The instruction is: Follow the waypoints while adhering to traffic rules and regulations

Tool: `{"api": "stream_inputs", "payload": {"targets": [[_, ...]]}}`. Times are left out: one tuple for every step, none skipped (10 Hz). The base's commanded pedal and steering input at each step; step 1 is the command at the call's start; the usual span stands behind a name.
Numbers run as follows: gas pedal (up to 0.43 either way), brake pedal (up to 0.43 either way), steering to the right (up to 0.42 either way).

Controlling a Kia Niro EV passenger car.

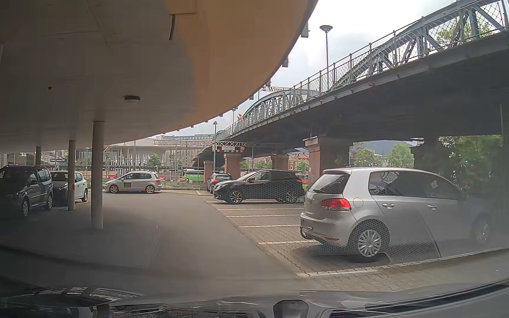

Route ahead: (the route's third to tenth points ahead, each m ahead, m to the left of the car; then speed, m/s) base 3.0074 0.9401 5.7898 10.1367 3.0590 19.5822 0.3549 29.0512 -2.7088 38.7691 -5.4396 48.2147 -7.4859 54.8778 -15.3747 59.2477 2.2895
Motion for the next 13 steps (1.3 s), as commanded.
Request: {"api": "stream_inputs", "payload": {"targets": [[0.0, 0.189, -0.238], [0.0, 0.195, -0.245], [0.0, 0.177, -0.258], [0.0, 0.152, -0.271], [0.0, 0.11, -0.295], [0.0, 0.061, -0.322], [0.0, 0.012, -0.354], [0.0, 0.0, -0.38], [0.0, 0.0, -0.411], [0.0, 0.0, -0.449], [0.0, 0.0, -0.475], [0.0, 0.0, -0.505], [0.0, 0.0, -0.528]]}}
